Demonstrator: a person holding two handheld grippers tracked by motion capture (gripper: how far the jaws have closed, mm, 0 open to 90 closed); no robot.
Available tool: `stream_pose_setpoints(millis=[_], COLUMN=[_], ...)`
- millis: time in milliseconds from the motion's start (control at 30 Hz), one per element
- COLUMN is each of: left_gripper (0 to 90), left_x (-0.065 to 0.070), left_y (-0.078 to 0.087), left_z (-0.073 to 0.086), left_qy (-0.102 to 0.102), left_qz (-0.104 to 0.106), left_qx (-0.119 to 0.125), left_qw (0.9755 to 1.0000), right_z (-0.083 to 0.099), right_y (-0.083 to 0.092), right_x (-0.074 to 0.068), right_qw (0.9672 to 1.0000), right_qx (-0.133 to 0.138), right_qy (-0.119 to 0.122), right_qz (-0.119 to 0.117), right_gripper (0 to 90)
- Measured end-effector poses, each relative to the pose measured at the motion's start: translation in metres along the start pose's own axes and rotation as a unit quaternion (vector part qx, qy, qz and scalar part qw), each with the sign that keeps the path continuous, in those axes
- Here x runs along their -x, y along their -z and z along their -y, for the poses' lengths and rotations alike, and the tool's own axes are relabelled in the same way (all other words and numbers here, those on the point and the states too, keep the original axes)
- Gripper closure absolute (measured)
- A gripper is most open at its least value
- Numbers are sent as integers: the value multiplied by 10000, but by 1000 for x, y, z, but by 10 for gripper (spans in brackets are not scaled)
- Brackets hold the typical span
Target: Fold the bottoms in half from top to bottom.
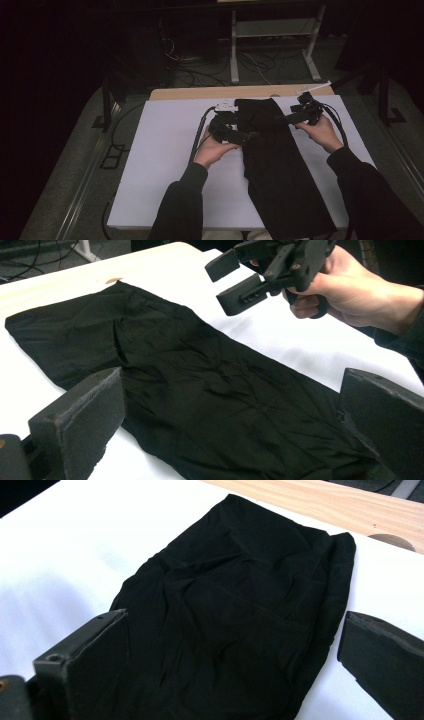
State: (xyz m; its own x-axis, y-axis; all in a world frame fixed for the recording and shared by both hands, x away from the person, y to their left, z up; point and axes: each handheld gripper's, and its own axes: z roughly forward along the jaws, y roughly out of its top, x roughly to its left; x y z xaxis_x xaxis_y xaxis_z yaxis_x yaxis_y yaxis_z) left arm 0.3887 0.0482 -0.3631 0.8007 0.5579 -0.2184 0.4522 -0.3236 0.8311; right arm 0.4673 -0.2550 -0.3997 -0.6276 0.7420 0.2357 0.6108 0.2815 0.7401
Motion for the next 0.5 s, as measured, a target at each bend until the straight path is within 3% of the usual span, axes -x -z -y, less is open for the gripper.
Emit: stream_pose_setpoints(millis=[233, 500], left_gripper=[0, 0], left_x=[-11, -34], left_y=[-6, -13], left_z=[-5, -2], left_qy=[-44, 130], left_qz=[-165, -384], left_qx=[-138, -242], left_qw=[9998, 9989], right_z=[1, 4], right_y=[-1, -5], right_x=[-1, 1], right_qw=[10000, 10000], right_qx=[-16, -17], right_qy=[15, -15], right_qz=[-26, -39], right_gripper=[6, 6])
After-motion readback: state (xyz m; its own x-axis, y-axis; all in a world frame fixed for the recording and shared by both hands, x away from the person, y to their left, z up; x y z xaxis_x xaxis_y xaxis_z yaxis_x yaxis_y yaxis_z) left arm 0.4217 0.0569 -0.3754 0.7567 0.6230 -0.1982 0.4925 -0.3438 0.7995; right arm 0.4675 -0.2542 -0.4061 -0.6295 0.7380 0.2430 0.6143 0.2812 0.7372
